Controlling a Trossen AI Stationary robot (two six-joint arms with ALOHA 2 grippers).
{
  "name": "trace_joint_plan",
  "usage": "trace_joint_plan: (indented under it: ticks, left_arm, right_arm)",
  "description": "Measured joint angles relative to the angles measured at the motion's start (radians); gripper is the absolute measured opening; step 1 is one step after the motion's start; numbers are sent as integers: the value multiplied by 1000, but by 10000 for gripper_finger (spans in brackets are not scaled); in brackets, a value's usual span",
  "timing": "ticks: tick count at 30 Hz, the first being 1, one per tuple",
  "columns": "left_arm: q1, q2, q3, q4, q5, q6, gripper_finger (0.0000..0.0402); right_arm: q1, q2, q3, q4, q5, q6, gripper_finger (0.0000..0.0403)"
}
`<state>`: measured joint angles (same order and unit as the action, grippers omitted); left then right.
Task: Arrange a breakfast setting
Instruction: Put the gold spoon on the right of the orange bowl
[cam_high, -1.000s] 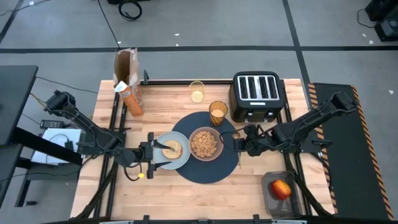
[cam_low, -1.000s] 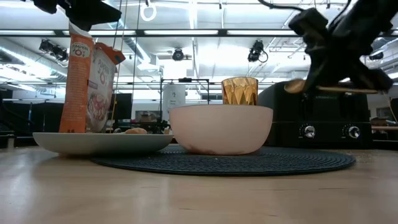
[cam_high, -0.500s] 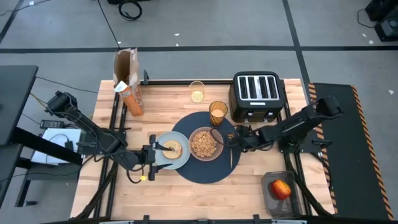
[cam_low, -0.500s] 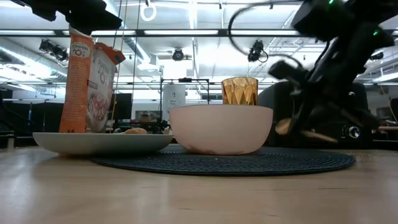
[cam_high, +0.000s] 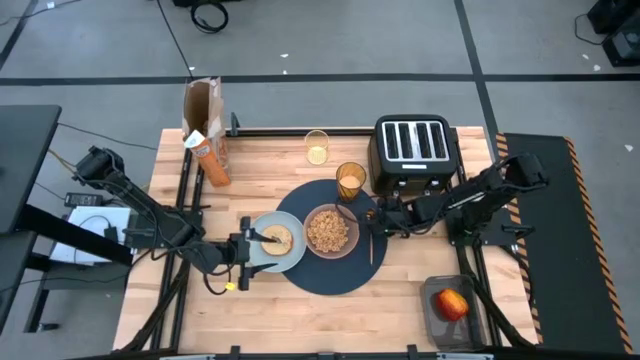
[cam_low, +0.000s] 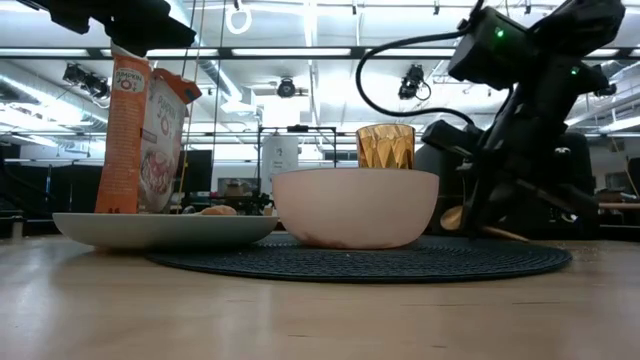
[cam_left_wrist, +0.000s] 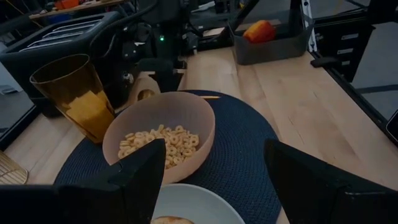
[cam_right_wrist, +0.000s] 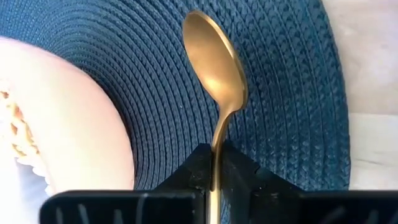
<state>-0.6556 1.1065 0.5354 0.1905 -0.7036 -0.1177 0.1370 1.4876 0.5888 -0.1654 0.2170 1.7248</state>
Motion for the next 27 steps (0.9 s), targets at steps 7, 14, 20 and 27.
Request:
trace_joint_plan:
  ticks: [7,14,20,27]
  left_arm:
    - [0,0,0,0,0,0,279]
    - [0,0,0,0,0,1,279]
    - [0,0,0,0,0,1,279]
    - [-1,0,0,0,0,1,279]
  right_arm:
    - [-10,0,0,-12,-9,-20,49]
    - [-10,0,0,-19,-25,-58,61]
    - [-10,0,2,-31,-28,-86,63]
    - [-10,-1,4,-59,-35,-119,64]
